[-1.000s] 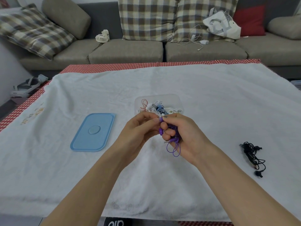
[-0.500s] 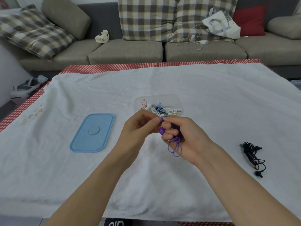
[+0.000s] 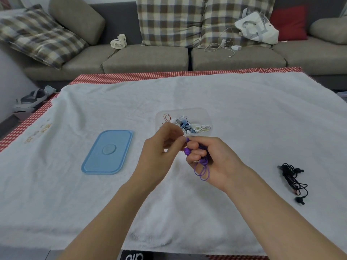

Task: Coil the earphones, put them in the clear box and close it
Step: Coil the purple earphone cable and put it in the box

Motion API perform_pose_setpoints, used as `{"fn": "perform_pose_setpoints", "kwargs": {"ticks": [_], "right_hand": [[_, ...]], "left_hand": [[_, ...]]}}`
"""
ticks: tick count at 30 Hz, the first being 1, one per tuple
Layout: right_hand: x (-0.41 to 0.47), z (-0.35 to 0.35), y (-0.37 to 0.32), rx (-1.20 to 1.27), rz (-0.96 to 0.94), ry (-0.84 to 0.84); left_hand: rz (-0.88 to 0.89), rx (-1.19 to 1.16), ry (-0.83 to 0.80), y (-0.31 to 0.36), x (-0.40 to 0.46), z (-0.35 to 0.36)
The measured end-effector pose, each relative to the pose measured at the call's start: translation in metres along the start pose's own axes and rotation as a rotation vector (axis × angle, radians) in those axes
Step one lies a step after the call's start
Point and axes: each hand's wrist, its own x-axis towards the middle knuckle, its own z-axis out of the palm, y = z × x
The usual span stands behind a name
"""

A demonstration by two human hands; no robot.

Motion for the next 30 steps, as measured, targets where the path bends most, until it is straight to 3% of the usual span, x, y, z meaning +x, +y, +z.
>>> {"fn": "perform_pose_setpoints", "kwargs": {"ticks": [4,9,17,30], "right_hand": [[-0.003,-0.002,-0.002,0.075,0.072,-0.012],[-0.006,-0.005,-0.004,0.216,0.156,-0.122],[-0.007,-0.008,-0.003,0.212,0.214,-0.183],[-0.008,-0.009,-0.006,0.086,0.242,-0.175]], "left_hand": [[0.209,0.255,0.040,0.001,-0.005,0.000],[0.309,0.276,0.138,0.005,-0.010,0.000],[0.407,0.316,0.169,0.003,-0.011,-0.003],[0.451,0.319,0.084,0.001,-0.008,-0.010]]}}
